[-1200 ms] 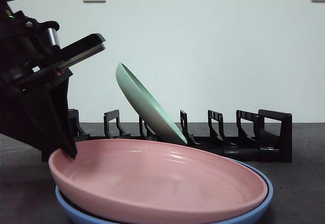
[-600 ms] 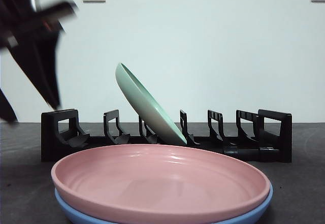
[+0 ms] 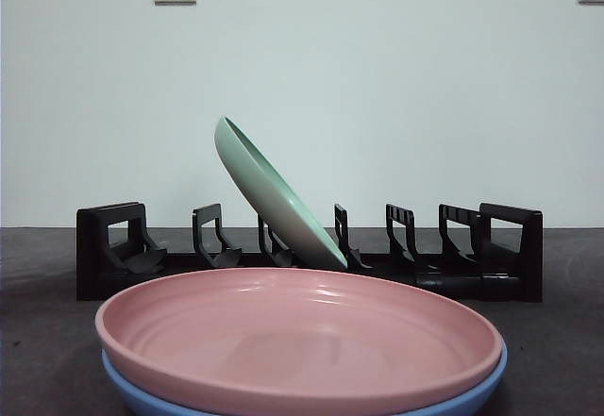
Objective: Place the plate
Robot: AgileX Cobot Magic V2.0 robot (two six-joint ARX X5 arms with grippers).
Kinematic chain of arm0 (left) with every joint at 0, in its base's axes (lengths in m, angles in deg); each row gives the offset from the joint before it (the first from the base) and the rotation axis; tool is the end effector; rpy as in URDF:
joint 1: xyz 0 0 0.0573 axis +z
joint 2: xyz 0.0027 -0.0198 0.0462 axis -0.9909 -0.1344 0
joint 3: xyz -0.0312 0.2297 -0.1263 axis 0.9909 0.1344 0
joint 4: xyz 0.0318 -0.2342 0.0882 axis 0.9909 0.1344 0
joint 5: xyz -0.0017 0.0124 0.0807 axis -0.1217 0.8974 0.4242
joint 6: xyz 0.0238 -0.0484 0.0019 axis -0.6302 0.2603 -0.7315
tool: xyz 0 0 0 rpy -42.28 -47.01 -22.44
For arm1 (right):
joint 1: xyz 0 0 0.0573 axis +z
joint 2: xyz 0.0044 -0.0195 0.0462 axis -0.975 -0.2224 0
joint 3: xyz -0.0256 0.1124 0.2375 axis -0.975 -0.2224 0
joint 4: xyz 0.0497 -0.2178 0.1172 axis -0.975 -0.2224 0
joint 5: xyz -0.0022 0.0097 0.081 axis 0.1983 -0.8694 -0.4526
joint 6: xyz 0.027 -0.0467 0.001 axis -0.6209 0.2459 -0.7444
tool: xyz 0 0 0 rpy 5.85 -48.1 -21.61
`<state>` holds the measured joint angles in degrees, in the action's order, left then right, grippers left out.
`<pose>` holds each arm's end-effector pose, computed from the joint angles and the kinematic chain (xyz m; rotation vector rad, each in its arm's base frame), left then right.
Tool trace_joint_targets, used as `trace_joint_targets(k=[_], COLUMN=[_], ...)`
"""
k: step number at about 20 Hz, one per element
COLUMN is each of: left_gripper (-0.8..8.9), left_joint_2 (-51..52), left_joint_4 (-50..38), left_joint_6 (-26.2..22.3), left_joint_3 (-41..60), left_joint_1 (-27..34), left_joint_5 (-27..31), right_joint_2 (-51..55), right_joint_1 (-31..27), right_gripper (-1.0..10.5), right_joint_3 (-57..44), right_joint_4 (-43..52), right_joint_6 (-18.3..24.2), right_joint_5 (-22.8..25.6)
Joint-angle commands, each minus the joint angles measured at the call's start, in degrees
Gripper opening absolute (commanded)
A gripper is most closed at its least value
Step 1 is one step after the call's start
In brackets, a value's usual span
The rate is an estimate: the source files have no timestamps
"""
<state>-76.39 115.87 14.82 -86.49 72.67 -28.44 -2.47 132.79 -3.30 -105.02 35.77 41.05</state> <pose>0.1317 -0.0184 0.3643 0.0141 0.7056 0.0022 0.1240 0.1745 0.3686 -0.1749 0.8330 0.6629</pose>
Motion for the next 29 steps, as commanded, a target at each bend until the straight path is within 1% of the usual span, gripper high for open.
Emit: trace_joint_targets(k=[1, 3, 4, 6, 9, 13, 15, 22, 26, 27, 29], left_gripper=[2.85, 2.85, 2.85, 2.85, 2.85, 2.85, 2.85, 2.85, 2.85, 2.86, 2.85], left_joint_2=[-0.4, -0.4, -0.4, -0.4, -0.4, -0.4, -0.4, -0.4, -0.5, -0.5, -0.5], left_joint_4=[-0.1, 0.2, 0.4, 0.7, 0.8, 1.0, 1.1, 0.6, 0.2, 0.0, -0.1], left_joint_6=[-1.3, 0.2, 0.7, 1.6, 1.6, 1.6, 1.7, 2.3, 2.3, 2.3, 2.3], left_joint_3=[-2.0, -2.0, -2.0, -2.0, -2.0, -2.0, -2.0, -2.0, -2.0, -2.0, -2.0], left_joint_1=[1.1, 1.1, 1.1, 1.1, 1.1, 1.1, 1.1, 1.1, 1.1, 1.1, 1.1], left_joint_5=[0.3, 0.3, 0.3, 0.3, 0.3, 0.3, 0.3, 0.3, 0.3, 0.3, 0.3], right_joint_2=[-5.5, -11.6, -15.0, -21.2, -29.9, -38.2, -40.7, -44.5, -46.0, -46.2, -46.6], right_joint_1=[-1.6, -3.5, -4.2, -5.1, -5.6, -5.8, -6.3, -9.1, -9.3, -9.3, -9.3], right_gripper=[2.5, 2.5, 2.5, 2.5, 2.5, 2.5, 2.5, 2.5, 2.5, 2.3, 1.3], right_joint_3=[2.6, 5.8, 7.9, 13.0, 20.8, 28.2, 29.7, 29.8, 29.8, 29.8, 29.8], right_joint_4=[5.1, 6.6, 6.3, 5.9, 6.1, 6.3, 6.6, 6.9, 7.9, 7.8, 7.8], right_joint_6=[-0.6, -0.6, -0.6, -0.6, -0.6, -0.5, -0.1, 0.6, 0.9, 0.9, 0.9], right_joint_5=[-8.7, -12.5, -12.8, -12.8, -12.7, -12.7, -12.5, -12.2, -13.6, -13.7, -13.6])
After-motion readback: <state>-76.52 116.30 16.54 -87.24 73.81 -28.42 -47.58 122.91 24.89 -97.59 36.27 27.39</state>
